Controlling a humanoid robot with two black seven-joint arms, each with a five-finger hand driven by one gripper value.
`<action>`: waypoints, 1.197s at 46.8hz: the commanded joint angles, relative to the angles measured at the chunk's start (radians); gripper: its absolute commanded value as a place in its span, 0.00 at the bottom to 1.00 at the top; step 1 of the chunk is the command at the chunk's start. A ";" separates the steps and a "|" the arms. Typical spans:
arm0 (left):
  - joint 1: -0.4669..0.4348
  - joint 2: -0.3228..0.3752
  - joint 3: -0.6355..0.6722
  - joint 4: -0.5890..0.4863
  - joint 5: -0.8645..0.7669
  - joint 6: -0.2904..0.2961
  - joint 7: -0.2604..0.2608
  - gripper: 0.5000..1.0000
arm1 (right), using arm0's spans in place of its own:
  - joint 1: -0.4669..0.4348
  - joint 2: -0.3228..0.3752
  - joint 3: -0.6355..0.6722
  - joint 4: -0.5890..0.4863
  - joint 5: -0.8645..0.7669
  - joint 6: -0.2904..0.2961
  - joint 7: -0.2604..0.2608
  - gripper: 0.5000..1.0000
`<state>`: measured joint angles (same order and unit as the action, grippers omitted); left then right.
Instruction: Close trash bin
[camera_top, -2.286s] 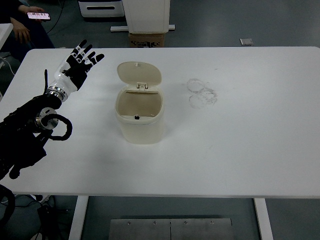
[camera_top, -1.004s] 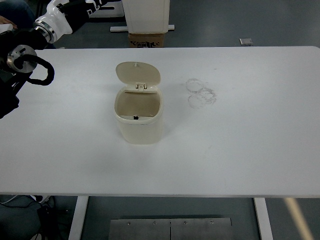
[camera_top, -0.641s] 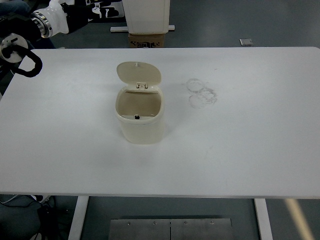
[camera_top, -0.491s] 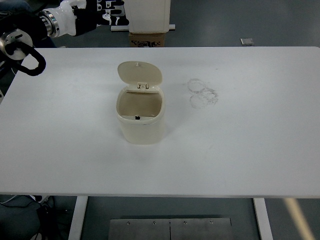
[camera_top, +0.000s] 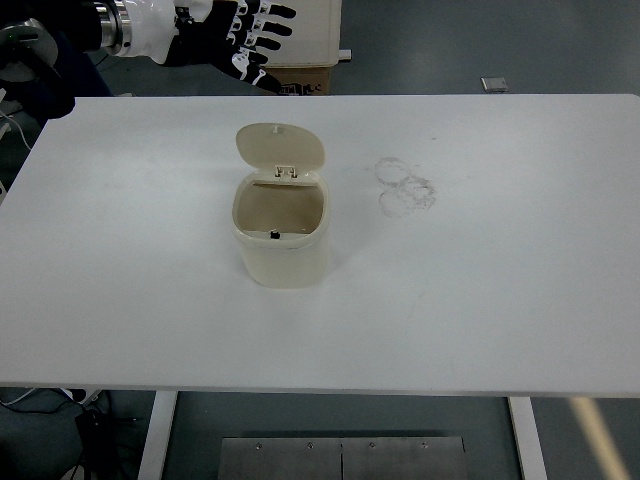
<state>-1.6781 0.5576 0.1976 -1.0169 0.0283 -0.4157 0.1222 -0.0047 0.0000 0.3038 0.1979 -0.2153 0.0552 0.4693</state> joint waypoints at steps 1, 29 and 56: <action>-0.023 -0.007 0.037 -0.017 0.001 -0.018 0.017 1.00 | 0.000 0.000 0.000 0.000 -0.001 0.000 0.000 0.98; -0.043 -0.025 0.128 -0.134 0.002 -0.060 0.019 1.00 | 0.000 0.000 0.000 0.000 0.001 0.000 0.000 0.98; -0.110 0.007 0.171 -0.220 0.064 -0.115 0.020 1.00 | 0.000 0.000 0.000 0.000 -0.001 0.000 0.000 0.98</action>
<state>-1.7881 0.5671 0.3618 -1.2347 0.0921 -0.5341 0.1424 -0.0046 0.0000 0.3037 0.1979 -0.2161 0.0552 0.4694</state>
